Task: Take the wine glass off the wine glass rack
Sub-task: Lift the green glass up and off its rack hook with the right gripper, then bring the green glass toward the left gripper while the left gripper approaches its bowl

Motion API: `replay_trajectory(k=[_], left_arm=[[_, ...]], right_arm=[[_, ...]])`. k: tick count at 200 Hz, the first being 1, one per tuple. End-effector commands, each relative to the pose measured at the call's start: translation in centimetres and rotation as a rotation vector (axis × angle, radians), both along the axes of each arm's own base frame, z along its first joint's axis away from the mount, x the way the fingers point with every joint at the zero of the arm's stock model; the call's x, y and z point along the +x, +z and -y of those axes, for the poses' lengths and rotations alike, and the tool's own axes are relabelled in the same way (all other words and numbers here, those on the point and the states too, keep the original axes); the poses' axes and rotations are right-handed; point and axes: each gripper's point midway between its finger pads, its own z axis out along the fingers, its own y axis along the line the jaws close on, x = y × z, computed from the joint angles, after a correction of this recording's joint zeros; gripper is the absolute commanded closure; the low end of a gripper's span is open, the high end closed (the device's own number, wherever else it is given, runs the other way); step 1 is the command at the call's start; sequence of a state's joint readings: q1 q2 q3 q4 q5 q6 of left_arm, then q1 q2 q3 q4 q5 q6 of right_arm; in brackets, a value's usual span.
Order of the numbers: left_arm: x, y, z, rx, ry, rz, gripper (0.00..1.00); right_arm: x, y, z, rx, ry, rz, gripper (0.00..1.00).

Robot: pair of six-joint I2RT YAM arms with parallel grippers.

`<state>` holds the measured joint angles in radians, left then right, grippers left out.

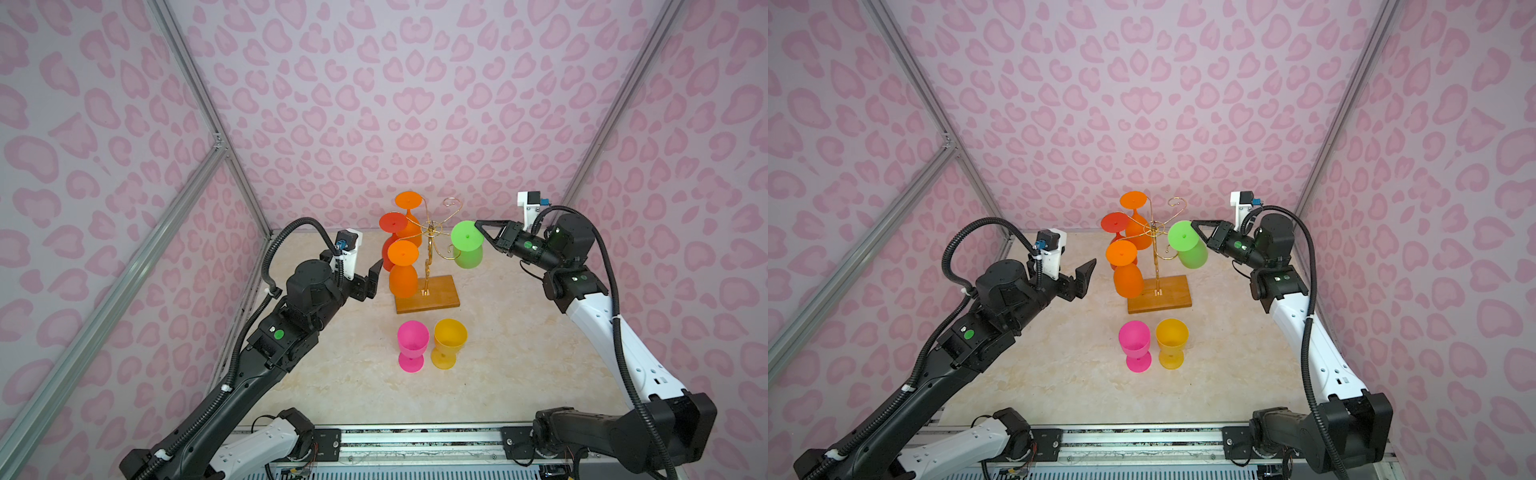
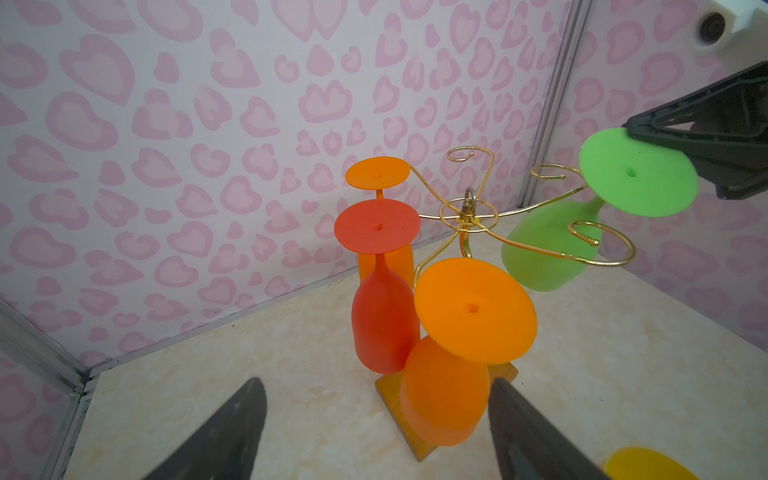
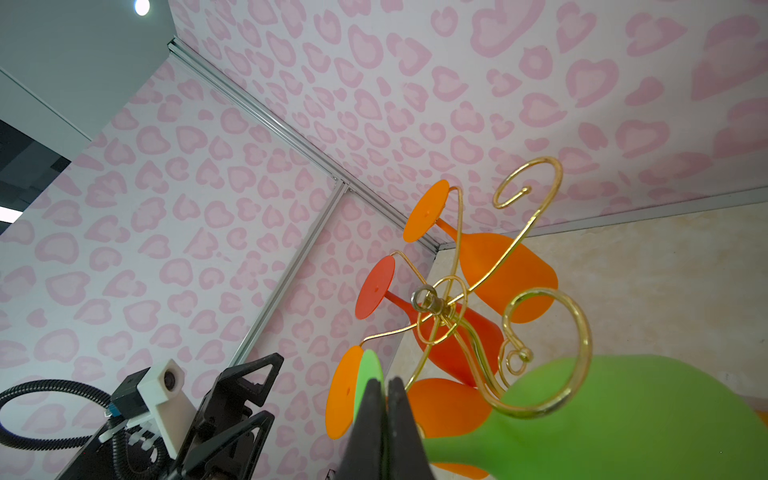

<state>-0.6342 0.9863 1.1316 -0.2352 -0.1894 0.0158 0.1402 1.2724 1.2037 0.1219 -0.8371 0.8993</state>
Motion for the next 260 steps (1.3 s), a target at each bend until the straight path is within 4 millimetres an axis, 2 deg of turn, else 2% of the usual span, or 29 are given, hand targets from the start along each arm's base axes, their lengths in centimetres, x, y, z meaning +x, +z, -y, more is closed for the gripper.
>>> replay_trajectory(k=[1,52,87,115,145,186,215,234,260], left_arm=[[0.1,0.8,0.2,-0.020,-0.005,0.017,0.15],[0.3,0.9,0.5,-0.021,-0.015,0.015,0.15],[0.3,1.1,0.7,-0.031,-0.025,0.015,0.15],[0.2,1.5,0.8,-0.042,-0.033,0.021,0.15],[0.2,1.9,1.1,-0.064,-0.052,0.028,0.15],[0.2,2.1,2.3,-0.087,-0.106,0.026,0.15],[-0.1,2.7,4.0,-0.144,-0.241,0.010,0.16],[0.2,3.2,4.5,-0.216,-0.314,-0.004,0.16],[0.8,4.0,5.0,-0.306,-0.403,-0.017,0.17]], right_arm=[[-0.8,0.1,0.4,0.000,0.005,0.009,1.00],[-2.6,0.0,3.8,-0.002,-0.071,0.005,1.00],[-3.5,1.1,6.3,-0.003,-0.136,0.026,1.00],[-4.2,3.0,8.2,-0.004,-0.199,0.070,1.00],[-5.2,6.3,9.3,0.007,-0.249,0.154,1.00],[-7.2,11.2,10.0,0.070,-0.307,0.309,1.00],[-8.4,14.1,9.9,0.161,-0.289,0.408,1.00],[-8.8,15.0,9.4,0.227,-0.254,0.445,1.00],[-9.0,15.7,7.0,0.264,-0.170,0.474,1.00]])
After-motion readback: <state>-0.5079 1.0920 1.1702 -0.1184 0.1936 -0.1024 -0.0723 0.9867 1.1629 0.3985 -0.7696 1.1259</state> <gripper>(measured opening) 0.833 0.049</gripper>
